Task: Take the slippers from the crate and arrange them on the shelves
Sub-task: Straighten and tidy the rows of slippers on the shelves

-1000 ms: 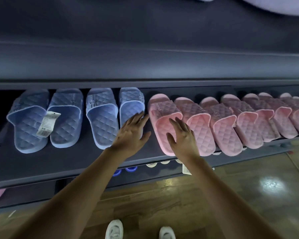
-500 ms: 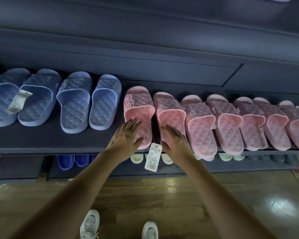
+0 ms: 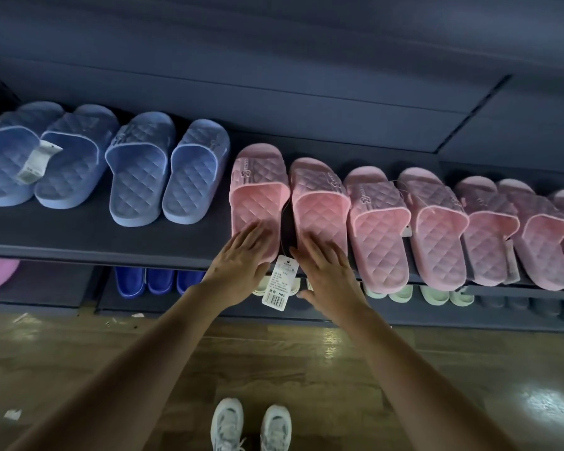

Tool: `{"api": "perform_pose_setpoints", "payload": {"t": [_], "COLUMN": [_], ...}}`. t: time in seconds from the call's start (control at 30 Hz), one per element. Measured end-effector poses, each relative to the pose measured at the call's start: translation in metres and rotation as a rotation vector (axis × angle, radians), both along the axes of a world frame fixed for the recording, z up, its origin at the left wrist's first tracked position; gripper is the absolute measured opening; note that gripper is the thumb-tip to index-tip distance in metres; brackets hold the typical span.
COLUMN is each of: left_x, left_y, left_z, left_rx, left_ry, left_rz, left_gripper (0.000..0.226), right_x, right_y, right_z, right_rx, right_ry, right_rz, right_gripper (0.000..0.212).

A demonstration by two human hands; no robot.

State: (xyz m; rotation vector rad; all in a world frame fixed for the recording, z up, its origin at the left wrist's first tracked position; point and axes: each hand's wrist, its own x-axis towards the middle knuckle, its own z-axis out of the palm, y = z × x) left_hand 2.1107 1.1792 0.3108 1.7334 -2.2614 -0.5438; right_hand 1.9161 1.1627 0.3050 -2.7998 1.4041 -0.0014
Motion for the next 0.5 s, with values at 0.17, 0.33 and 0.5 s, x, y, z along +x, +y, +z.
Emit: {"api": "perform_pose_setpoints", "payload": {"t": [0.17, 0.33, 0.5], "left_x": [0.002, 0.006, 0.013], "left_y": [-0.001, -0.005, -0.007], "left_z": [-0.007, -0.007, 0.002], "left_rx": [-0.028, -0.006, 0.002], "left_ry": [0.033, 0.104, 0.251], "left_rz": [0.003, -0.029, 0.037], "left_gripper": [0.065, 0.055, 0.048], "right_x": [0.004, 0.012, 0.017], "right_y": [-0.003, -0.010, -0.012], "right_z": [-0.007, -0.012, 0.000], "right_rx": [-0.038, -0.167, -0.042], "right_ry": [-0.108, -0.348, -0.711], "right_rz": [0.033, 0.133, -0.173], "right_gripper": [0.079, 0.020, 0.025]}}
